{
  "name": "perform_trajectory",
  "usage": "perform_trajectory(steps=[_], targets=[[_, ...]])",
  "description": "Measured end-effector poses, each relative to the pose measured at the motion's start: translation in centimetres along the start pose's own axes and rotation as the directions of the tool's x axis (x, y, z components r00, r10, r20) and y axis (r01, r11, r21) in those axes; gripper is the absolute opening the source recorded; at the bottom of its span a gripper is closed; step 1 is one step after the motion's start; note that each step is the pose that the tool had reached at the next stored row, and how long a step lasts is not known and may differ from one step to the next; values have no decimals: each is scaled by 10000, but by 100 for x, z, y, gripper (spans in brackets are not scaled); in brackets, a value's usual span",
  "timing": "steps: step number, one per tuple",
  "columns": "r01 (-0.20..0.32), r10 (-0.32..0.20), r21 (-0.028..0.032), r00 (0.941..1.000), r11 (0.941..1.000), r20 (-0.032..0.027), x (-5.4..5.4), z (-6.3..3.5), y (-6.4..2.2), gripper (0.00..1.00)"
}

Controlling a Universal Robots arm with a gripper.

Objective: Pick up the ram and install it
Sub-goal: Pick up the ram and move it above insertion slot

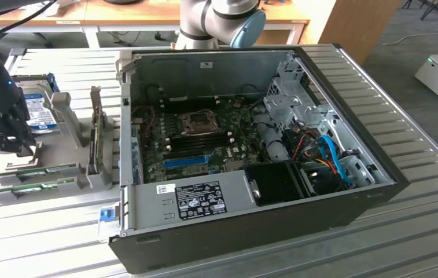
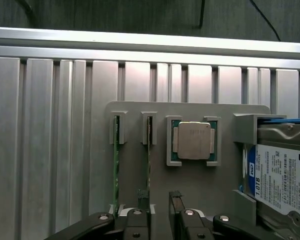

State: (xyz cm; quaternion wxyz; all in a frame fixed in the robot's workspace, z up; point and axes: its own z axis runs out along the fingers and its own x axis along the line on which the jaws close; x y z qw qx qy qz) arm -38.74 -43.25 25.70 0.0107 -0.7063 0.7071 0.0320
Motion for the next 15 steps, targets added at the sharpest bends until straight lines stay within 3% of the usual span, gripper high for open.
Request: perform_trajectory(steps=[8,15], targets=[[1,-1,0,10000,10000,0,13,1,0,29],[-1,1,-1,10000,10000,-1,98,-5,1,29]])
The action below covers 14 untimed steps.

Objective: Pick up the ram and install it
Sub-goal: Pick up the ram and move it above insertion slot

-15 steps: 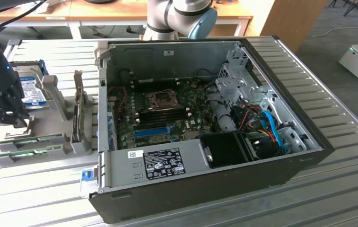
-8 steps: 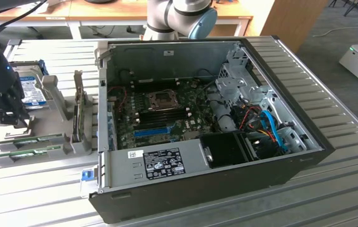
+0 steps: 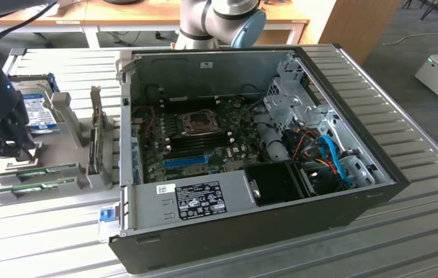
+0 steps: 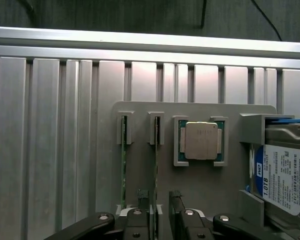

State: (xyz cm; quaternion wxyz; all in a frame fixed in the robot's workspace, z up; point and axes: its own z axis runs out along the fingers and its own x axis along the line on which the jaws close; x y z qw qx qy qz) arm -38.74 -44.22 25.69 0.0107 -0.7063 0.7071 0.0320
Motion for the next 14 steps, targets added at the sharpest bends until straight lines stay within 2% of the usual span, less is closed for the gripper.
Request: perform_trajectory(steps=[14], targets=[[1,-1,0,10000,10000,0,242,-15,-1,29]])
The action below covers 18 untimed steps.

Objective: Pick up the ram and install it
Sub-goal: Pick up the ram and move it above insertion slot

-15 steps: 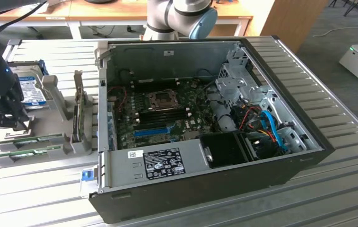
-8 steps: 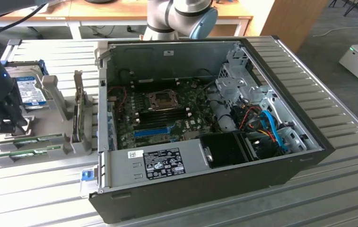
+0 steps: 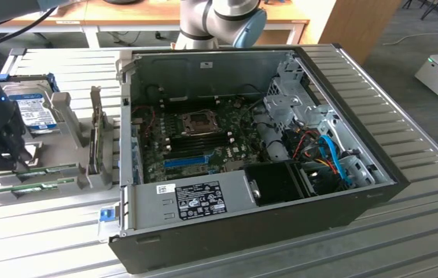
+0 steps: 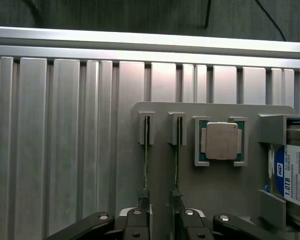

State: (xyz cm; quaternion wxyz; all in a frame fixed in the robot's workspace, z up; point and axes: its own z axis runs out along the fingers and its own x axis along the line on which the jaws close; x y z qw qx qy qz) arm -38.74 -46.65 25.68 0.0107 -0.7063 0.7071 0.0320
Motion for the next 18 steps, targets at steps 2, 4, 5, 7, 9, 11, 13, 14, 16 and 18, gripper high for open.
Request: perform_trajectory(steps=[2,4,5,7,9,11,13,14,16,18], targets=[[-1,1,-1,10000,10000,-1,7,-1,0,29],[-1,1,0,10000,10000,0,7,-1,0,29],[-1,1,0,10000,10000,0,7,-1,0,29],[-1,1,2,10000,10000,1,8,5,0,29],[0,0,0,10000,10000,0,10,26,0,29],[-1,1,0,10000,10000,0,13,55,-1,29],[-1,1,-1,10000,10000,0,16,89,-2,29],[-1,1,0,10000,10000,0,18,107,-3,29],[0,0,0,10000,10000,0,21,145,-4,29],[-1,1,0,10000,10000,0,24,181,-5,29]])
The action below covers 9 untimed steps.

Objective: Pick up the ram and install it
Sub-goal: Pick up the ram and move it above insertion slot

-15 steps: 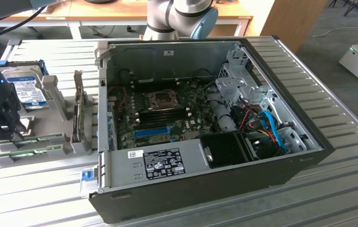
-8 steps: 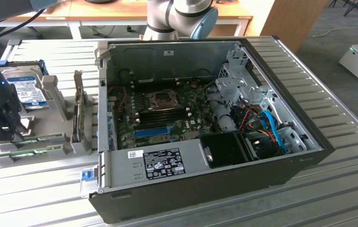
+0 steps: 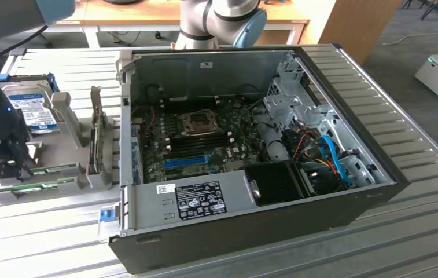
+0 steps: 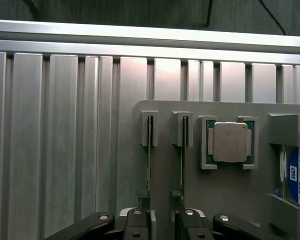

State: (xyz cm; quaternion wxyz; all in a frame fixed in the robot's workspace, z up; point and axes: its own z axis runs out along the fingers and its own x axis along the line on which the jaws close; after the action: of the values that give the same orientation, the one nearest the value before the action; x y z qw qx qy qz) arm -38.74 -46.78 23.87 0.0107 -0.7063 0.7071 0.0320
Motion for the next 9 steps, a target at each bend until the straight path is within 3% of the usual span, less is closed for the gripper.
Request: perform_trajectory(steps=[9], targets=[[0,0,0,10000,10000,0,12,158,-5,29]])
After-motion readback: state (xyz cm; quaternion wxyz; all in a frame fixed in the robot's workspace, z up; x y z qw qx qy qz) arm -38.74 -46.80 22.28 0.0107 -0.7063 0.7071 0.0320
